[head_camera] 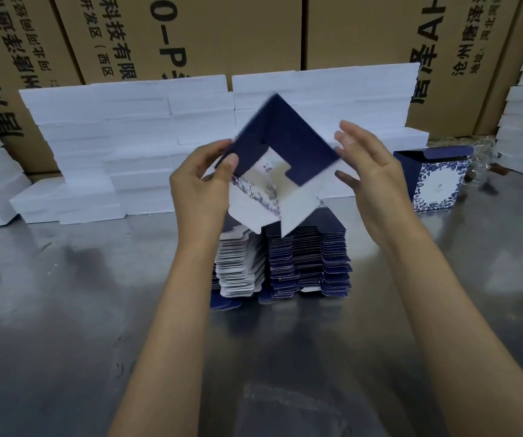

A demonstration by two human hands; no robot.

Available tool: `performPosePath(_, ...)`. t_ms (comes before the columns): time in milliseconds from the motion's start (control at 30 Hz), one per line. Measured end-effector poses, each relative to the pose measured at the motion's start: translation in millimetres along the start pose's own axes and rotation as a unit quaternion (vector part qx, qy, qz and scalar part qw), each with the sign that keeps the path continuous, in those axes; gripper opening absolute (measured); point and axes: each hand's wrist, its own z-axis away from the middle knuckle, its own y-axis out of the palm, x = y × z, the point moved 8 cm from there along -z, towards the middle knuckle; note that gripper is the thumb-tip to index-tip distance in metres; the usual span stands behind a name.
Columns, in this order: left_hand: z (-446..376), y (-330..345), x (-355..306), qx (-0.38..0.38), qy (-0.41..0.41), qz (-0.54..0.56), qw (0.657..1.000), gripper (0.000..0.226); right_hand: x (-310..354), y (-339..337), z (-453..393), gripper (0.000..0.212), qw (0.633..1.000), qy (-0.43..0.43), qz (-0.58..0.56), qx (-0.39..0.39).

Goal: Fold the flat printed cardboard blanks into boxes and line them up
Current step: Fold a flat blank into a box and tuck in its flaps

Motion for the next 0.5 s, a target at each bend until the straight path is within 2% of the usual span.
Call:
performPosePath(67, 0.6, -2.7, 2.4, -0.025, -0.006, 0.02, 0.999, 0.025, -7.0, -5.6, -1.0, 0.032, 0.999, 0.035, -0.004, -0.02)
performPosePath(167, 3.5, 3.3, 14.1, -0.023, -0.063, 0.026, 0.997, 0.031, -14.5, 9.8, 1.1, 0.041, 0.994, 0.089, -0.022, 0.067)
performPosePath(267, 8.1, 19.6, 26.8, 0.049, -0.136, 0.01, 0.99, 0.052, -15.9, 28.4, 8.3, 0.048, 0.985, 0.096, 0.026, 0.14)
performPosePath(367, 13.8, 30.8, 36.5, 0.13, -0.162, -0.051, 0.977, 0.07, -13.6, 27.7, 9.6, 0.045, 0.987, 0.086, 0.034, 0.129)
performPosePath(433, 18.2, 35.8, 41.7, 0.188, -0.174, -0.121, 0.959, 0.065, -9.0, 22.3, 8.1, 0.04, 0.989, 0.075, 0.037, 0.118)
performPosePath(500, 21.8, 39.6, 44.7, 0.24, -0.182, -0.17, 0.938, 0.047, -4.2, 16.5, 5.2, 0.033, 0.991, 0.058, 0.054, 0.104)
